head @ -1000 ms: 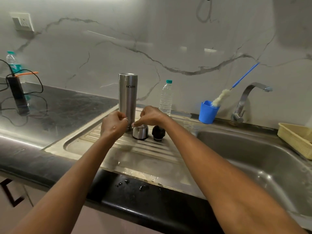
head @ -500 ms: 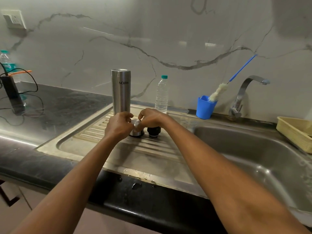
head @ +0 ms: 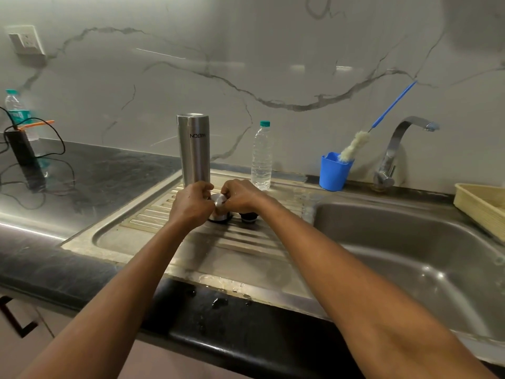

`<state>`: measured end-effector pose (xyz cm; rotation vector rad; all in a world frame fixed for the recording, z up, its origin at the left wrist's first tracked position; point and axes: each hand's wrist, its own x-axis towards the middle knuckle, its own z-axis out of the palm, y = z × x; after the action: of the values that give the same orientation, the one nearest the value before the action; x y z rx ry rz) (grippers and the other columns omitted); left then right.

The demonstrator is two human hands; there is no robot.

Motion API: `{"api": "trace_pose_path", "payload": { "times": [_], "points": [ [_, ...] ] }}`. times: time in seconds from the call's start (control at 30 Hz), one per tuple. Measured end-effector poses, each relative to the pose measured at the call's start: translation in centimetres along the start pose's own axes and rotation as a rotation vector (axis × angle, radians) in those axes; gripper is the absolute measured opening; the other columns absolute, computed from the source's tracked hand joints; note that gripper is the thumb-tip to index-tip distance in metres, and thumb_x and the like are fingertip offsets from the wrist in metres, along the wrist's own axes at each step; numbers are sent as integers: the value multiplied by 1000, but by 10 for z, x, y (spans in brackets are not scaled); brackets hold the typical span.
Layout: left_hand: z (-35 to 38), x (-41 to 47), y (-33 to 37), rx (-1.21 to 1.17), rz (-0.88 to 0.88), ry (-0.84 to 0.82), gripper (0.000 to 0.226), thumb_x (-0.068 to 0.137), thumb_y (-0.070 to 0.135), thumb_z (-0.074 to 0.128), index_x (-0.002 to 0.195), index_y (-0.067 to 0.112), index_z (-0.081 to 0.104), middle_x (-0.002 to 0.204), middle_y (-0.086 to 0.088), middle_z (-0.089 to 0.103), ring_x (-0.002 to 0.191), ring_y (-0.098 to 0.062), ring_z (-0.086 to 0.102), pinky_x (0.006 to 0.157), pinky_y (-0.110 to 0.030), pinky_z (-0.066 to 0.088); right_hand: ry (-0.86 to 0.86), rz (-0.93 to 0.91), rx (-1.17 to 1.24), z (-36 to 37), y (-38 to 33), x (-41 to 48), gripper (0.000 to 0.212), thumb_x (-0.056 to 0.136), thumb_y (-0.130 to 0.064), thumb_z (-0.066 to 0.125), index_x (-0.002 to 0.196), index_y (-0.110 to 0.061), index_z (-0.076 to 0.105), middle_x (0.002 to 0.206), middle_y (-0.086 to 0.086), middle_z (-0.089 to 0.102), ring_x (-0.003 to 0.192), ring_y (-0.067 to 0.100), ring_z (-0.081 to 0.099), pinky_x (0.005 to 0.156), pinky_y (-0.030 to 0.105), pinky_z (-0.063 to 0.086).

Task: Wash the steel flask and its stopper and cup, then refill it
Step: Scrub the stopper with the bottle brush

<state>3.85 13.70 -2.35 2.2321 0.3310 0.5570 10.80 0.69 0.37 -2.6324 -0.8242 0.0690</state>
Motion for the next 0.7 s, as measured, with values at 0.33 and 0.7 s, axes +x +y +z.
{"api": "trace_pose_path", "payload": {
  "times": [0.33,0.7],
  "points": [
    [0,1,15,138,104,27,44,86,18,74,129,24,68,123,1,72,120,-24,60,104,-45,49,-93,40,91,-37,11,-19,78,81,-40,84,145,-13,50,144,5,54,128,25,53,102,37,47],
    [31,-6,37,443,313,-229,61,90,25,66,148,17,48,131,6,69,153,-27,20,124,-46,11,-43,16,38,-37,37,-38,48,80,-23,85,125,-13,69,122,6,67,111,23,63,96,40,54]
  ]
}}
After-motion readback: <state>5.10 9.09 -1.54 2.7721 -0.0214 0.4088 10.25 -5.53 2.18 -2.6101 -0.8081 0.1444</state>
